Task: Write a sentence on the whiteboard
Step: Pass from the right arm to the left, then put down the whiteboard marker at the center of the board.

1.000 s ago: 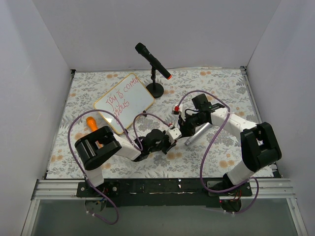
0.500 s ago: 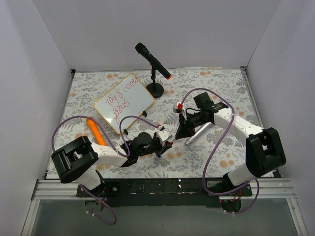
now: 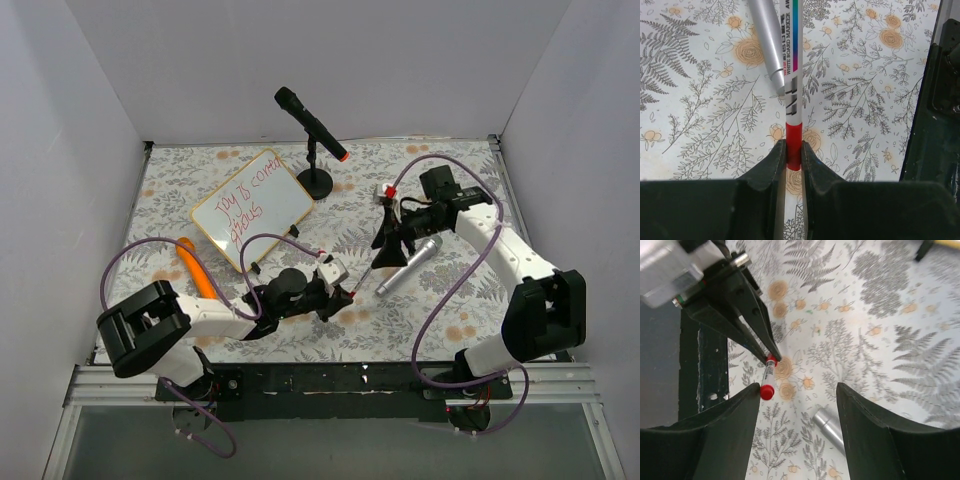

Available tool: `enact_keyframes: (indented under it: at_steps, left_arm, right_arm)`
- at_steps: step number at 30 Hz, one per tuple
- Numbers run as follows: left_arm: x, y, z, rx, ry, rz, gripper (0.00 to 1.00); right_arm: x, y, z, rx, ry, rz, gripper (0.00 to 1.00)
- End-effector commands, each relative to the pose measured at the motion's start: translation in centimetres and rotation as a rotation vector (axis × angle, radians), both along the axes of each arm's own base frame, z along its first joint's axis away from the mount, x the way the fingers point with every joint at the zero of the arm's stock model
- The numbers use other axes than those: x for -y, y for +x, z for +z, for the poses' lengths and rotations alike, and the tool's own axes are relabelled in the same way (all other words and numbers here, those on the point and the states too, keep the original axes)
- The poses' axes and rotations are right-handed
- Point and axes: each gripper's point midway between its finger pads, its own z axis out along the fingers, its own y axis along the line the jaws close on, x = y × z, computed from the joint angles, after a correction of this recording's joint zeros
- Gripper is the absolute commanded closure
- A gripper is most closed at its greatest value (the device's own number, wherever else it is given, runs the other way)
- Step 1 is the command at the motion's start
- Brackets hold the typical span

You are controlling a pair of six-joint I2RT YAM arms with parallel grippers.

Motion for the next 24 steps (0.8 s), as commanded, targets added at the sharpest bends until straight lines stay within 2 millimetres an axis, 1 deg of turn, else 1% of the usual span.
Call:
enact_keyframes:
  at_steps: [1, 3, 5, 6, 7, 8, 9, 10, 11, 12, 13, 14, 15, 16, 17, 18, 20, 21, 22, 23, 24]
  left_arm:
    - [-0.4, -0.7, 1.1, -0.047, -0.026, 0.011, 1.0]
    - [-0.8, -0.6, 1.4, -0.089, -0.04, 0.055, 1.0]
    - [-1.0, -0.5, 1.3, -0.132, -0.038, 0.09, 1.0]
    - [-0.9, -0.7, 1.8, -0.188, -0.066, 0.112, 1.0]
    - [-0.9, -0.4, 2.0, -0.219, -0.072, 0.137, 1.0]
    - [-0.7, -0.2, 2.5, -0.261, -0.071, 0.168, 1.0]
    - [-0.6, 0.2, 2.6, -0.294, -0.072, 0.204, 1.0]
    - [-0.4, 0.3, 2.9, -0.344, -0.085, 0.231, 1.0]
    - [-0.5, 0.3, 2.5, -0.378, -0.061, 0.251, 1.0]
    - [0.1, 0.9, 3.5, -0.392, -0.076, 0.275, 1.0]
    - [0.4, 1.1, 3.9, -0.426, -0.088, 0.292, 1.0]
    - [0.3, 1.1, 3.6, -0.451, -0.063, 0.304, 1.0]
    - [1.0, 1.9, 5.3, -0.453, -0.091, 0.31, 1.0]
    - [1.2, 2.3, 5.0, -0.471, -0.073, 0.324, 1.0]
    - [1.2, 2.4, 4.5, -0.499, -0.046, 0.335, 1.0]
    - [1.7, 3.5, 5.8, -0.501, -0.065, 0.347, 1.0]
    - [2.0, 4.2, 3.9, -0.565, 0.006, 0.349, 1.0]
    - [1.9, 5.2, 3.7, -0.581, 0.011, 0.359, 1.0]
    - [2.6, 5.8, 4.4, -0.594, 0.014, 0.341, 1.0]
    - [2.5, 6.4, 2.1, -0.636, 0.073, 0.359, 1.0]
    - [2.6, 6.9, 1.6, -0.638, 0.098, 0.358, 1.0]
  right_arm:
    - [1.6, 0.7, 5.8, 0.126, 0.083, -0.019, 0.3]
    - [2.3, 0.6, 6.5, 0.177, 0.08, -0.027, 0.3]
    - [3.0, 0.7, 6.3, 0.212, 0.066, -0.054, 0.3]
    - [3.3, 0.4, 6.8, 0.243, 0.076, -0.065, 0.3]
    - [3.7, 0.2, 5.8, 0.248, 0.075, -0.075, 0.3]
    - [3.9, 0.0, 5.6, 0.256, 0.085, -0.081, 0.3]
    - [4.0, -0.6, 6.1, 0.286, 0.102, -0.088, 0.3]
    - [4.5, -0.5, 4.9, 0.278, 0.112, -0.118, 0.3]
    - [4.7, -0.7, 5.0, 0.286, 0.135, -0.131, 0.3]
    - [5.0, -1.2, 5.3, 0.312, 0.152, -0.149, 0.3]
    - [5.8, -0.5, 5.6, 0.338, 0.166, -0.199, 0.3]
    - [6.2, -0.9, 4.6, 0.316, 0.175, -0.224, 0.3]
    - [6.6, -1.1, 5.2, 0.355, 0.188, -0.249, 0.3]
    - [7.1, -0.4, 5.6, 0.394, 0.199, -0.28, 0.29]
    - [7.6, -0.6, 4.9, 0.372, 0.206, -0.313, 0.29]
    - [7.9, -0.6, 5.5, 0.417, 0.217, -0.326, 0.28]
    - [8.6, -0.4, 5.2, 0.411, 0.224, -0.374, 0.27]
    - [8.9, -0.3, 4.8, 0.421, 0.225, -0.39, 0.26]
    - [9.4, 0.0, 4.6, 0.422, 0.22, -0.417, 0.26]
    - [9.7, 0.1, 4.5, 0.42, 0.219, -0.433, 0.26]
    - [10.0, 0.1, 3.9, 0.412, 0.219, -0.451, 0.26]
